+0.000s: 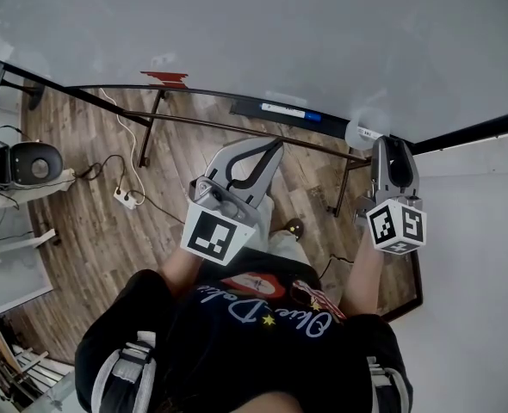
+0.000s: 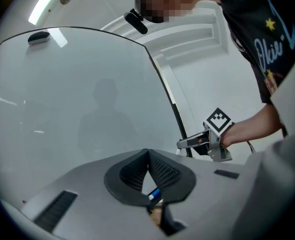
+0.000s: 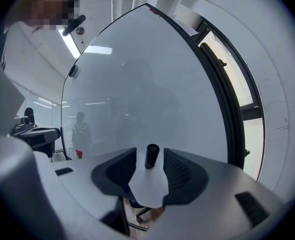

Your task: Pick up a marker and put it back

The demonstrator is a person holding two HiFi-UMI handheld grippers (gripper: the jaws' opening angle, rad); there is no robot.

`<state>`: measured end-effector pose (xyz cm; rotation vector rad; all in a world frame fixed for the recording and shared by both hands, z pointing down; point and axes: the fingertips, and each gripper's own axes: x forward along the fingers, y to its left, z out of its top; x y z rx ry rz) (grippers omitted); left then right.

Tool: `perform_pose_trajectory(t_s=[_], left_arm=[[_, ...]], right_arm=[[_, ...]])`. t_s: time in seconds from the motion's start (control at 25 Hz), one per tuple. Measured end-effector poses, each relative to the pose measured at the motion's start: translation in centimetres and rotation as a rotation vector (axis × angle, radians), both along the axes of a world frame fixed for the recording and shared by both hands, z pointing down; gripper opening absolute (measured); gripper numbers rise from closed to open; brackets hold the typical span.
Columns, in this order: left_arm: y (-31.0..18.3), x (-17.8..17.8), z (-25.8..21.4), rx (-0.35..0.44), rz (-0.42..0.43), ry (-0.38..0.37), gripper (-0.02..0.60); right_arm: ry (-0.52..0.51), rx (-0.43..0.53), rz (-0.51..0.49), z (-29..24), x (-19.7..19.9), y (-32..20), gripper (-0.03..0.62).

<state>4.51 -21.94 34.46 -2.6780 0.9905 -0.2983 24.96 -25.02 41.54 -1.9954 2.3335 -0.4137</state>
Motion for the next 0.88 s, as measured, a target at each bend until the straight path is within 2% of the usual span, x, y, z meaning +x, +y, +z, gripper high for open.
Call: perform_pose_trajectory(t_s=[0.24, 0.32, 0.88], left_arm=[[-0.6, -0.4, 0.4, -0.015, -0.014, -0.003, 0.004], [-0.7, -0.4, 0.4, -0.013, -0.014, -0.001, 0.003], [-1.3, -0.3, -0.6, -0.003, -0.025, 0.033, 0.003]], right_arm=[[-0.004, -0.003, 0.012, 0.2, 0.0, -0.3, 0.122], [0.001, -0.007, 0.018, 0.4, 0.1, -0.4, 0.087], [0.14, 0.014, -0.041, -1.9, -0.9, -1.0, 0.073]])
